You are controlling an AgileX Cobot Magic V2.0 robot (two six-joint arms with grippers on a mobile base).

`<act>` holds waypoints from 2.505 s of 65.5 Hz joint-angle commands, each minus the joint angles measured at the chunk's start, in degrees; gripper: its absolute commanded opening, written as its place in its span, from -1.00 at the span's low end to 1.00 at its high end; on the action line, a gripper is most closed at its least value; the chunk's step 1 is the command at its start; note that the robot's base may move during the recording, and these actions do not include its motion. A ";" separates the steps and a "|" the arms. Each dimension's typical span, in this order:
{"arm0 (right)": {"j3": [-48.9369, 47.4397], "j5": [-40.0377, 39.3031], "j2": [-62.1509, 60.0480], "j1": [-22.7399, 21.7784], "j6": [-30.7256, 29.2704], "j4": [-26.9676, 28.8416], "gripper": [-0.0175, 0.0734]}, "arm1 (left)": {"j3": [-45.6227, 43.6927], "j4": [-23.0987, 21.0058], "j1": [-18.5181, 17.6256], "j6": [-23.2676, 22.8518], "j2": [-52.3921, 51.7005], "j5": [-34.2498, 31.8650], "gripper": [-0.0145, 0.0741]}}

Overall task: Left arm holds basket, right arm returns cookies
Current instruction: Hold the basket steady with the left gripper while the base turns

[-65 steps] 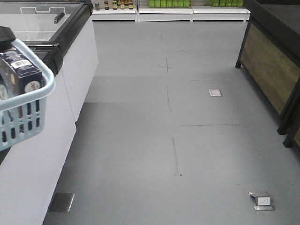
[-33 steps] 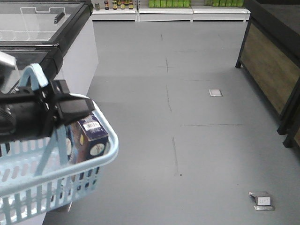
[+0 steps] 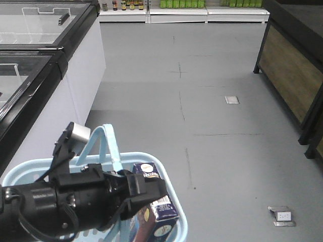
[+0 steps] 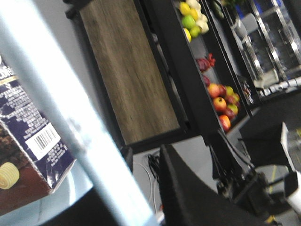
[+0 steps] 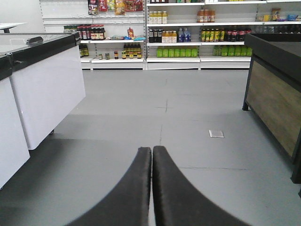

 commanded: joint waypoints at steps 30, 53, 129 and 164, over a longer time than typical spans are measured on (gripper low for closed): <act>0.25 -3.95 -0.96 0.00 -0.35 -0.05 -0.64 | -1.60 -4.96 -15.71 1.39 6.20 -6.12 -0.69; 0.25 -3.95 -0.96 0.00 -0.35 -0.05 -0.64 | -1.60 -5.00 -17.35 0.88 6.61 -7.21 -0.69; 0.25 -3.95 -0.96 0.00 -0.35 -0.05 -0.64 | -1.60 -4.81 -17.35 0.95 6.61 -7.20 -0.69; 0.25 -3.95 -0.96 0.00 -0.35 -0.05 -0.64 | -1.60 -4.81 -17.35 1.01 6.61 -6.71 -0.69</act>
